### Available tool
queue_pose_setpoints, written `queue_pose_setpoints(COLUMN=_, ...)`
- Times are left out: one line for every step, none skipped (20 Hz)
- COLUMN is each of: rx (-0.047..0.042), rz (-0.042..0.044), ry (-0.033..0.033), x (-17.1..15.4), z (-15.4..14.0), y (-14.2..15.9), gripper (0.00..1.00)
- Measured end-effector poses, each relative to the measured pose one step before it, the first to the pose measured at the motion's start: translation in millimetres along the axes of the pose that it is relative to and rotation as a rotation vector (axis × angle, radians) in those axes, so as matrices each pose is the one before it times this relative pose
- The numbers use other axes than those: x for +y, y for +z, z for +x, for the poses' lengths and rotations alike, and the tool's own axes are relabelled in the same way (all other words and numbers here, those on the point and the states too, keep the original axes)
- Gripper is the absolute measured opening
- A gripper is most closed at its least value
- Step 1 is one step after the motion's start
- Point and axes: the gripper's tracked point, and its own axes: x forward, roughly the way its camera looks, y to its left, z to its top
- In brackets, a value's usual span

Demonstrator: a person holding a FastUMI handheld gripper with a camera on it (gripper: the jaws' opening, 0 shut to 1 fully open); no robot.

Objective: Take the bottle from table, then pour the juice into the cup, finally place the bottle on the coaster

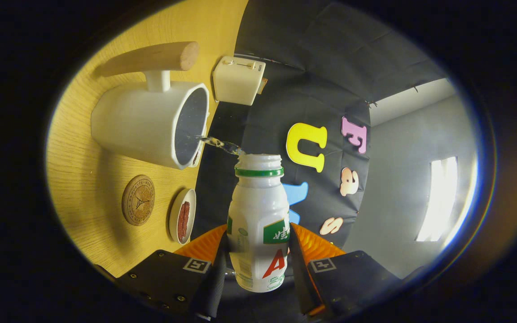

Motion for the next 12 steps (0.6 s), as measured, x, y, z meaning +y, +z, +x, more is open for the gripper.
queue_pose_setpoints(rx=-0.00041, rz=-0.00132, ry=-0.00049, x=-0.19, z=0.25, y=-0.07, gripper=0.66)
queue_pose_setpoints(rx=-0.00061, rz=-0.00107, ry=0.00053, x=0.08, z=0.41, y=-0.54, gripper=0.66)
queue_pose_setpoints(rx=-0.00014, rz=-0.00120, ry=-0.00071, x=-0.63, z=-0.10, y=0.07, gripper=0.66)
queue_pose_setpoints(rx=-0.00008, rz=-0.00035, ry=0.00165, x=0.09, z=-0.48, y=0.41, gripper=0.66)
queue_pose_setpoints(rx=-0.00088, rz=-0.00126, ry=-0.00040, x=-0.25, z=0.69, y=-0.31, gripper=0.66)
queue_pose_setpoints(rx=-0.00014, rz=-0.00233, ry=0.00024, x=-0.42, z=-0.09, y=-0.20, gripper=0.66)
queue_pose_setpoints(rx=-0.00194, rz=-0.00269, ry=-0.00102, x=-0.59, z=0.05, y=0.28, gripper=0.66)
queue_pose_setpoints(rx=-0.00049, rz=-0.00255, ry=-0.00052, x=-0.40, z=-0.19, y=-0.15, gripper=0.66)
queue_pose_setpoints(rx=-0.00175, rz=-0.00208, ry=-0.00145, x=-0.48, z=0.57, y=-0.03, gripper=0.66)
queue_pose_setpoints(rx=0.00004, rz=-0.00135, ry=0.00061, x=-0.01, z=-0.32, y=0.20, gripper=0.66)
queue_pose_setpoints(rx=-0.00007, rz=-0.00168, ry=0.00029, x=-0.14, z=0.29, y=0.01, gripper=0.66)
queue_pose_setpoints(rx=-0.00043, rz=-0.00272, ry=0.00158, x=-0.01, z=0.06, y=-0.35, gripper=0.66)
